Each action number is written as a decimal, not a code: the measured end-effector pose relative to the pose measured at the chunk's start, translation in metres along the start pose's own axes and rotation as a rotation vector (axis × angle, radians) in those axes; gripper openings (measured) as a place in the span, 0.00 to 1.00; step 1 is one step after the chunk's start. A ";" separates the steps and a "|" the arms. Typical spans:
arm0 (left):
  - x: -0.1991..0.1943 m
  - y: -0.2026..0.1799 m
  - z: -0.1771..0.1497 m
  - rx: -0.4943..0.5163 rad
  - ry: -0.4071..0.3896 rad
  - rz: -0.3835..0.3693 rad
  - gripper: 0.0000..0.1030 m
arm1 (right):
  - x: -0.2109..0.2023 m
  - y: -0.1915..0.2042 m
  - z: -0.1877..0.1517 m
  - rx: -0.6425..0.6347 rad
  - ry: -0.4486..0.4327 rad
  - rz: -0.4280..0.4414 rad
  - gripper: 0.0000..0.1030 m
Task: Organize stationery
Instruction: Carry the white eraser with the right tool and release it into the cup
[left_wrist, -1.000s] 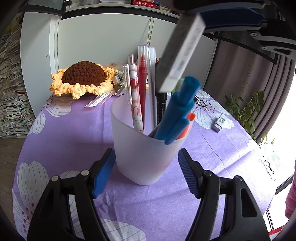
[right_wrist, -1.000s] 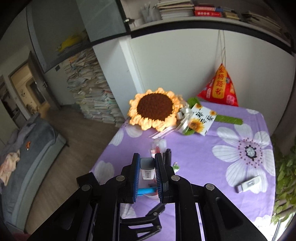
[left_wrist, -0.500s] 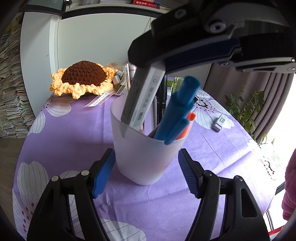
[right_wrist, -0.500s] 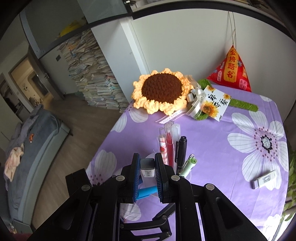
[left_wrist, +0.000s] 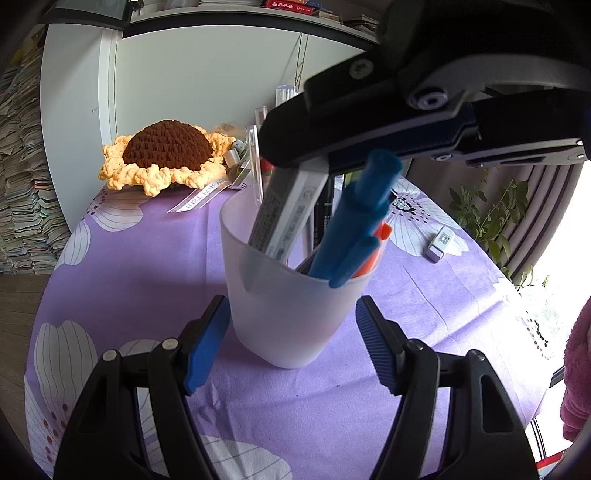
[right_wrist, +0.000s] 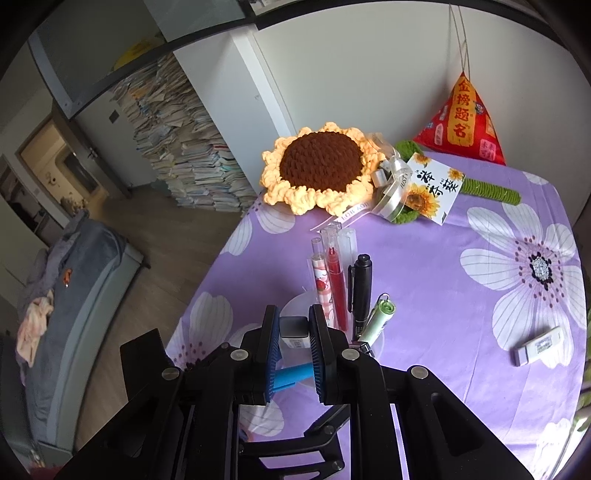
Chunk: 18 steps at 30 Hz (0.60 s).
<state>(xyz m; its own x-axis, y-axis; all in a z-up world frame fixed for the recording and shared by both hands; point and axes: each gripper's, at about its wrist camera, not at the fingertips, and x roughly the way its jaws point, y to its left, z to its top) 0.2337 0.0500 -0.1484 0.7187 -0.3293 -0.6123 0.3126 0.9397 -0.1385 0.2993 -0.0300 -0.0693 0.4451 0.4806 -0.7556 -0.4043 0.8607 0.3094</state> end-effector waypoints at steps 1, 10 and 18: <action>0.000 0.000 0.000 0.000 0.000 0.000 0.67 | 0.000 0.000 0.000 0.000 -0.002 0.000 0.17; 0.000 -0.001 0.000 0.000 0.001 -0.001 0.67 | -0.011 0.000 -0.004 -0.012 -0.032 -0.029 0.17; 0.000 -0.001 0.000 0.000 0.001 -0.001 0.67 | -0.045 -0.030 -0.007 0.065 -0.105 -0.115 0.17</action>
<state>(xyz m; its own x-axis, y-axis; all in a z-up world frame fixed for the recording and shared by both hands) 0.2332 0.0493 -0.1485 0.7177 -0.3299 -0.6132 0.3131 0.9395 -0.1390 0.2858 -0.0783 -0.0488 0.5683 0.3899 -0.7246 -0.2943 0.9187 0.2635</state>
